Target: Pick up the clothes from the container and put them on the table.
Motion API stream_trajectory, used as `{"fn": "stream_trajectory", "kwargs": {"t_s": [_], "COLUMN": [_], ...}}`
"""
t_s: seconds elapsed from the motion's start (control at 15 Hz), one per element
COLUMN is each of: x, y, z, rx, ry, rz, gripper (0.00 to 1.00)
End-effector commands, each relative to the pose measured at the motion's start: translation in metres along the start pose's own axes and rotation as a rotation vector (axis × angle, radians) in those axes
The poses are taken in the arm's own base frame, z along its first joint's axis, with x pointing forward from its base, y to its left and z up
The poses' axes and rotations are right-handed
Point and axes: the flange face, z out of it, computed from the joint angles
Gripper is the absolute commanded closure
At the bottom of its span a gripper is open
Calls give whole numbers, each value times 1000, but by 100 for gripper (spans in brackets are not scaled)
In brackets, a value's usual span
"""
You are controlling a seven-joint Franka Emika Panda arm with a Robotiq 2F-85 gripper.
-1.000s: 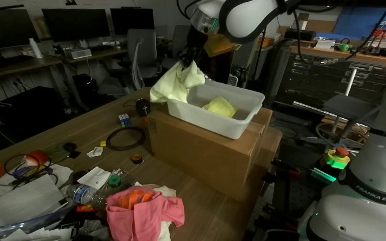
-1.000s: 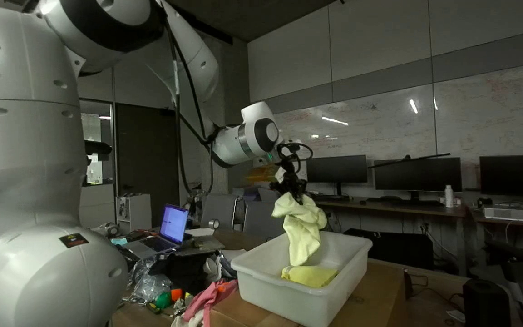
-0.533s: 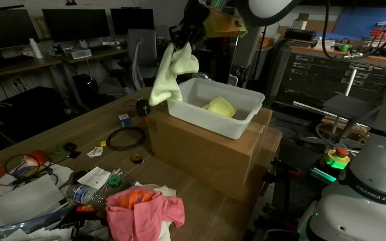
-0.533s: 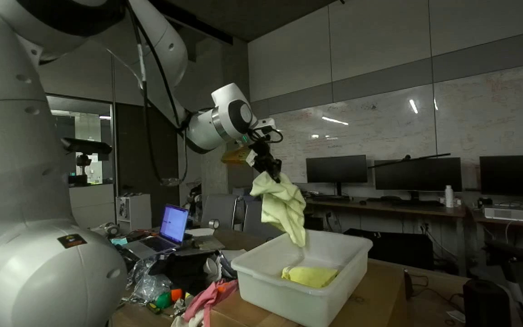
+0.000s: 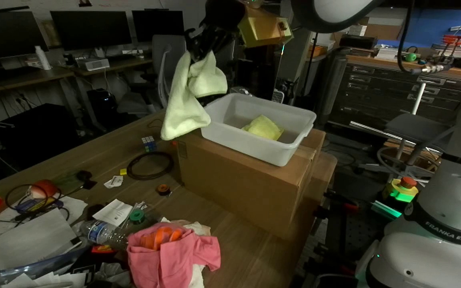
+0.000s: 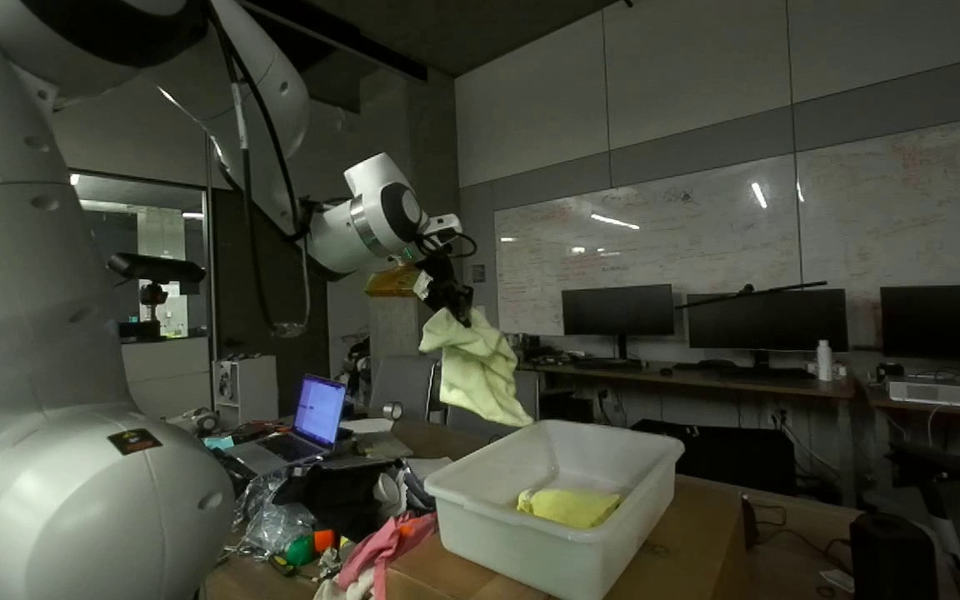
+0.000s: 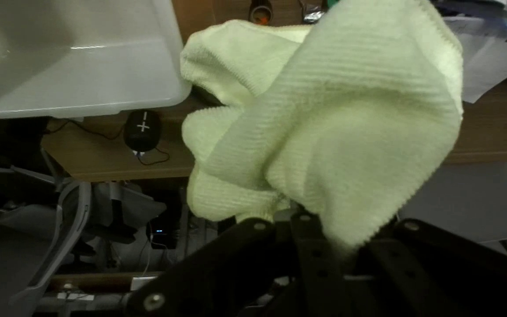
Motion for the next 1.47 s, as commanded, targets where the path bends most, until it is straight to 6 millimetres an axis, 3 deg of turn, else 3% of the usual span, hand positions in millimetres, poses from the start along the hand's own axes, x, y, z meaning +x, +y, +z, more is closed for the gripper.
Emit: {"fn": "stream_trajectory", "kwargs": {"t_s": [0.0, 0.4, 0.93, 1.0, 1.07, 1.4], "x": [-7, -14, 0, 0, 0, 0], "y": [-36, -82, -106, -106, -105, -92], "z": [-12, 3, 33, 36, 41, 55], "rx": [57, 53, -2, -3, -14, -77], "ry": [-10, -111, -187, -204, -222, -282], "rz": [-98, -205, -233, -243, -252, -265], "gripper": [98, 98, 98, 66, 66, 29]}}
